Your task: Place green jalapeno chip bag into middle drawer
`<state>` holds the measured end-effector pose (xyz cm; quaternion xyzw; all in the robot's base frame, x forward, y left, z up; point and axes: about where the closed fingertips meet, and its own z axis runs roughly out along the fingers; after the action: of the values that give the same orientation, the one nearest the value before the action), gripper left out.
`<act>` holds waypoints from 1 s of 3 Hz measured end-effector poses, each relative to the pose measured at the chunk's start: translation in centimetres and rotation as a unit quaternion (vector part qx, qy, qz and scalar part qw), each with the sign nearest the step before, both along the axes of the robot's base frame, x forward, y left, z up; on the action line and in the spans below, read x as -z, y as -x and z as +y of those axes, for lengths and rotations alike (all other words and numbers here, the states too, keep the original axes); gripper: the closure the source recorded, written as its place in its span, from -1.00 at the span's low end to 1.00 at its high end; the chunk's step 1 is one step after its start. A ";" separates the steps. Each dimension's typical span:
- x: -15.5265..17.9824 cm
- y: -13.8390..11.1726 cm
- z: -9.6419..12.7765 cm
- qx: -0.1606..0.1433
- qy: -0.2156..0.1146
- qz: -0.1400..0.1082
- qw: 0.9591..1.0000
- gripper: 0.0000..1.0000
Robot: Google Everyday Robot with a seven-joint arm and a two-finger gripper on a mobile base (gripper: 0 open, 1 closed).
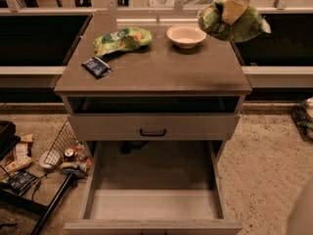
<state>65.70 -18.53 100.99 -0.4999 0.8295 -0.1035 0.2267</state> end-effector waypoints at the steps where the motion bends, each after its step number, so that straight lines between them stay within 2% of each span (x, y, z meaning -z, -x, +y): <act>1: -4.5 6.8 -2.8 0.032 -0.061 -0.040 0.997 1.00; 2: -6.6 13.2 -3.5 0.030 -0.124 -0.094 0.987 1.00; 3: -2.1 16.7 -7.6 0.045 -0.159 -0.095 0.982 1.00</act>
Offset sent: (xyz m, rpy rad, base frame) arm -0.2689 -0.1743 -0.0809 0.3958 -0.0758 -0.3243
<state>48.98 -26.08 103.10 -0.4072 0.8318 -0.0276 0.3763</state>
